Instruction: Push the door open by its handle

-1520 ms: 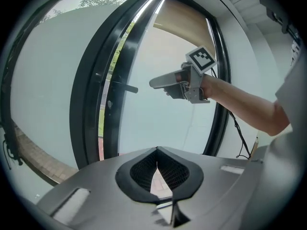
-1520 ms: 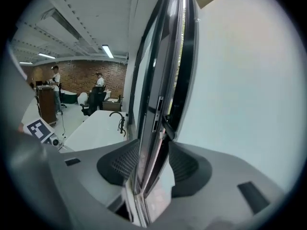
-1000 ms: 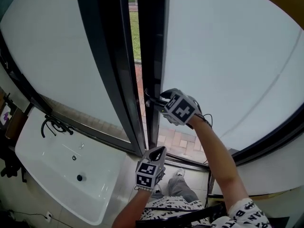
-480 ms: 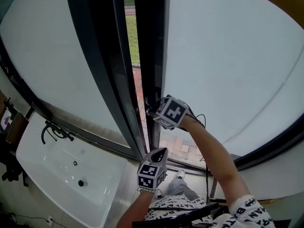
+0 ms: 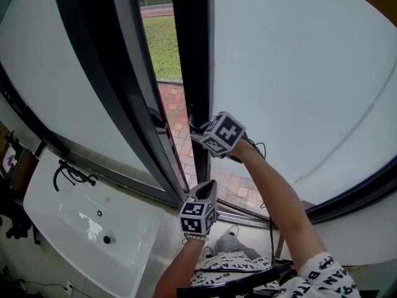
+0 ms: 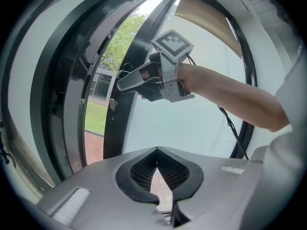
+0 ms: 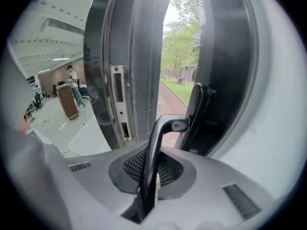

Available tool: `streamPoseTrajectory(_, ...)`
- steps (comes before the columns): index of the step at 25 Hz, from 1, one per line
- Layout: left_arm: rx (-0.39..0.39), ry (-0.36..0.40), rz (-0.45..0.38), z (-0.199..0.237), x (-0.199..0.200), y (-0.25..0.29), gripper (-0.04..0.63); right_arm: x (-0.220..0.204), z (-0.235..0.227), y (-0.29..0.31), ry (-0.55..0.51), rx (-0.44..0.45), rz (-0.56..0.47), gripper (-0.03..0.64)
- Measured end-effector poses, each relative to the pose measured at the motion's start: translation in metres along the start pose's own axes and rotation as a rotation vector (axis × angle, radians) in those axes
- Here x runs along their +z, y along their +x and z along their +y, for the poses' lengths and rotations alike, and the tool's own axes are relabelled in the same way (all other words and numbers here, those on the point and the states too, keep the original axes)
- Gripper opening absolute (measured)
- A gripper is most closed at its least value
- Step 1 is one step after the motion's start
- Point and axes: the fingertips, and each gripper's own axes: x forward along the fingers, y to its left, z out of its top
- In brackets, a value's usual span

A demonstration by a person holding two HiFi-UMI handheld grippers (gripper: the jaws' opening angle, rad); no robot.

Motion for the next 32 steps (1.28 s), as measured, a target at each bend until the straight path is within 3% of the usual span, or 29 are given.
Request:
streamPoseTrajectory(6,0.145,-0.078,0.027,0.028,0.043,0.052,0.005,0.012,-0.055,-0.004,0.031,-0.041,-0.005,0.026)
streamPoseTrajectory(13,0.241,-0.128,0.037,0.055,0.073,0.115,0.005,0.013,-0.125,0.001,0.086,-0.099,-0.001,0.021)
streamPoseTrajectory(23,0.266,-0.113,0.061,0.061,0.089,0.179,0.005,-0.008,-0.232,0.004,0.221,-0.159,-0.009,0.012)
streamPoseTrajectory(32,0.203,-0.112,0.093,0.047,0.087,0.249,0.005,-0.044,-0.331,-0.015,0.34,-0.226,-0.018,0.011)
